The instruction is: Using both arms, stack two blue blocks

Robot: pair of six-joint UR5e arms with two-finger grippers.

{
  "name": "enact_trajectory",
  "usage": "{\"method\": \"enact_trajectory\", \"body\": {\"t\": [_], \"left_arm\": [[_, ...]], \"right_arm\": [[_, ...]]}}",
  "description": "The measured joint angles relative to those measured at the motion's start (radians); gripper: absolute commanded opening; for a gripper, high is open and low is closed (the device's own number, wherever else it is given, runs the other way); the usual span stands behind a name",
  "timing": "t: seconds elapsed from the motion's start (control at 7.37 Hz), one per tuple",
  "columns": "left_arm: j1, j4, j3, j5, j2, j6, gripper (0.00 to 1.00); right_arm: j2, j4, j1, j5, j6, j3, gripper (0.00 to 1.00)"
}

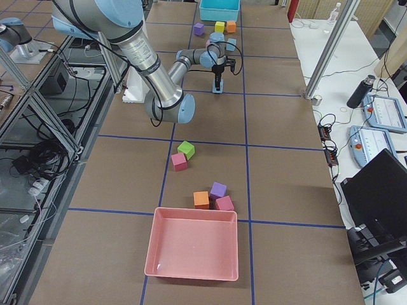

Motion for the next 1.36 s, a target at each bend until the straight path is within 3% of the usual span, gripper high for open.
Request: {"method": "enact_trajectory", "body": {"t": [0.41,0.81,1.09,1.36], "left_arm": [[0.0,0.001,0.0,0.0,0.0,-0.002,0.98],[0.0,0.0,-0.01,-0.001,0.0,-0.003,0.98],[0.0,0.001,-0.032,0.002,-0.019,-0.005,0.98],[0.0,-0.011,-0.075,0.002,-0.075,-0.009,0.98]], "right_arm": [[-0.003,0.005,0.02,0.004,-0.006,0.023,1.0],[-0.015,-0.212,0.204,0.134,-0.127,0.238,1.0],[-0.088,-0.263,0.387,0.262,-0.357,0.298,1.0],[-0.236,-0.259,0.56,0.363,-0.655,0.323,1.0]]}}
